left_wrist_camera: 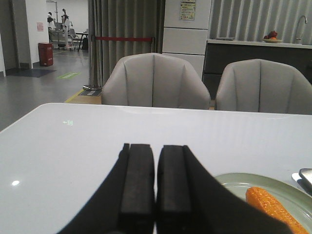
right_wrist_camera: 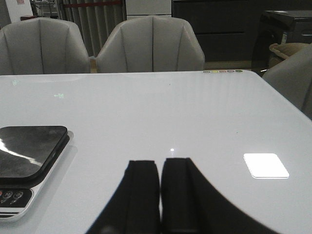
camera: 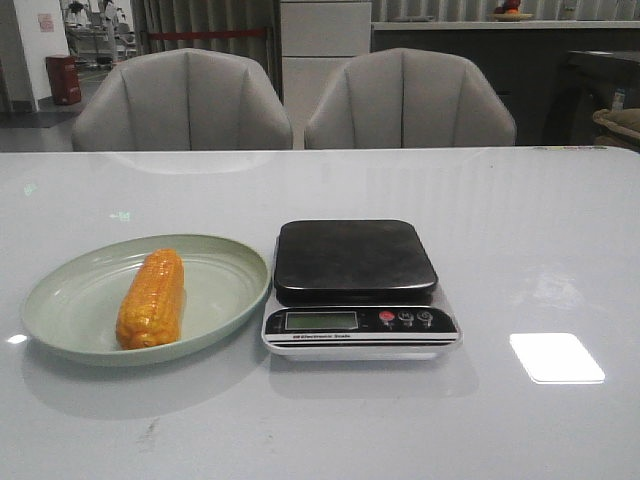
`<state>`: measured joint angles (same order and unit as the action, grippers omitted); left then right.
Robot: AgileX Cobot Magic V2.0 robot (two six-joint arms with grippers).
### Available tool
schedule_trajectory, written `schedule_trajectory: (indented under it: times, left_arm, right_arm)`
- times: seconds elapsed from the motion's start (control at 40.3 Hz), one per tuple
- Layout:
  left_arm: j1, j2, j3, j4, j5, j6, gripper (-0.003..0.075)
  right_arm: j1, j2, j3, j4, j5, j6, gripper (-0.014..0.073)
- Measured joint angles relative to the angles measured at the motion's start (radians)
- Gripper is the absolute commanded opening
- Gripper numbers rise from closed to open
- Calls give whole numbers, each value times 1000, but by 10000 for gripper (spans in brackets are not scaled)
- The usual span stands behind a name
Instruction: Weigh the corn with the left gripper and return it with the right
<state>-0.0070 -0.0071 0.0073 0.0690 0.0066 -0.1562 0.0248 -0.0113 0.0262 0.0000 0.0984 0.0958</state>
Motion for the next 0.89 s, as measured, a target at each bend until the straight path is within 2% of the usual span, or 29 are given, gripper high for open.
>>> schedule_trajectory:
  times: [0.769, 0.893]
  left_arm:
    - [0, 0, 0, 0, 0, 0, 114]
    - [0, 0, 0, 0, -34, 0, 114]
  right_arm:
    - [0, 0, 0, 0, 0, 0, 192]
    - [0, 0, 0, 0, 0, -2, 192]
